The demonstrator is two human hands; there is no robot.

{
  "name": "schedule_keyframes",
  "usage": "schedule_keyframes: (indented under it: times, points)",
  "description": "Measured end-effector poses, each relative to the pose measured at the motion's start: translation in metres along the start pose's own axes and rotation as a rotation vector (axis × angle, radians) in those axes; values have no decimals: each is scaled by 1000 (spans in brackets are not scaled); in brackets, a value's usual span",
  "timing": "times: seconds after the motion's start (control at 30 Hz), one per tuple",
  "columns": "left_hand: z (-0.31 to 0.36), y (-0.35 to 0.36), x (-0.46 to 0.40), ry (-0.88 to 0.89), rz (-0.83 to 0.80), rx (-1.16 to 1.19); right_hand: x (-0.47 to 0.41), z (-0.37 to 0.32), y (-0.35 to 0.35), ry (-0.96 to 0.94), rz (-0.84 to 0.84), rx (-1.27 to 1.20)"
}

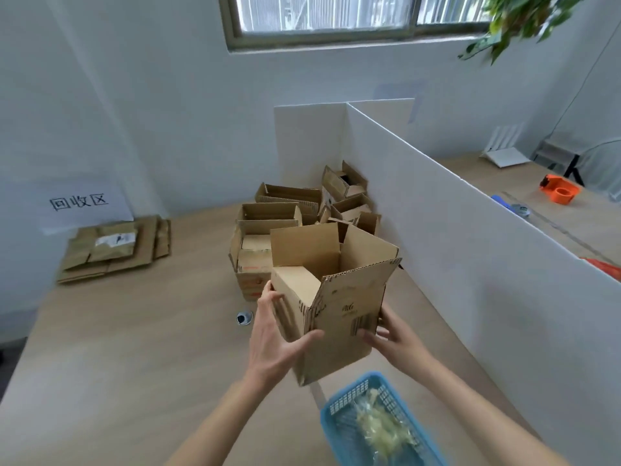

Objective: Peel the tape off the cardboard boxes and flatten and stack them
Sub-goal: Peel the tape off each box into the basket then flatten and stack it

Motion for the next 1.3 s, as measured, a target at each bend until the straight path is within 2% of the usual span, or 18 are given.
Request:
schedule_keyframes:
  times: [0.13,0.27,0.43,0.6,0.73,0.93,1.0,1.1,1.17,1.2,1.27,1.3]
  points:
    - [4,-48,47,67,-138,-9,29,-55,37,21,62,-105]
    - [-9,-87,83,107,-160,-112,45,-96,66,69,103,-123]
    - [-20,-118,106,96,61,-46,55,-121,100,96,76,-96]
    - [-21,-142,116,-152,202,-9,67,-125,120,45,-61,-160]
    - [-34,-150,128,-461,306,-132,70,-120,142,-40,-149,13]
    - [-74,-144,158,-654,183,-295,69,-96,178,73,-125,96]
    - [-93,-136,167,-718,79,-358,74,-74,196,123,-161,168]
    - [-128,-119,184,-760,-38,-324,92,-32,226,227,-252,168]
    - [-144,-109,196,-761,-41,-294,104,-11,240,252,-242,105]
    - [-147,-107,199,-709,-12,-375,107,-6,245,250,-219,69]
    - [-141,-102,194,-435,51,-672,107,1,249,240,-182,33]
    - [-136,-96,189,-283,25,-747,106,3,250,249,-170,16]
Point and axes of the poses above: each hand's wrist, its own x-axis away from the middle knuckle, its own y-axis out of the palm, z = x × y, the point moved 3 cm from there along -x, towards the middle knuckle, and after that the axes turned 1 degree about -y, right-handed, at the moved point
